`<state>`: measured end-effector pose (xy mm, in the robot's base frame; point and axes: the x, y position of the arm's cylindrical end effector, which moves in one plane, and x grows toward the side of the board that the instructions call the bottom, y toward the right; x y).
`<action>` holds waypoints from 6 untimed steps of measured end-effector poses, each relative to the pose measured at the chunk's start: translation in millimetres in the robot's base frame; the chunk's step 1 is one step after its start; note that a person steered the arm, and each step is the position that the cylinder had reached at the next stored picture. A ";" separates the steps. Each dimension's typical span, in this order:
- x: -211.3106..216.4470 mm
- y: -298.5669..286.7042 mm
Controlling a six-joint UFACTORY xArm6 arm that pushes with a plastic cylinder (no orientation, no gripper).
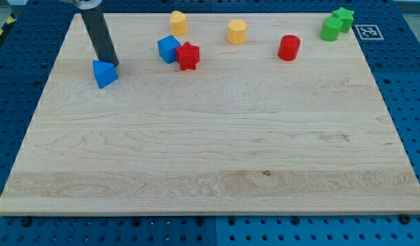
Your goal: Separate the red star from the blue cube
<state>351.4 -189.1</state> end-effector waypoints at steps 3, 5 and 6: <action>-19.1 80.8; 3.4 116.9; 6.1 141.7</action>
<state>357.5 -47.4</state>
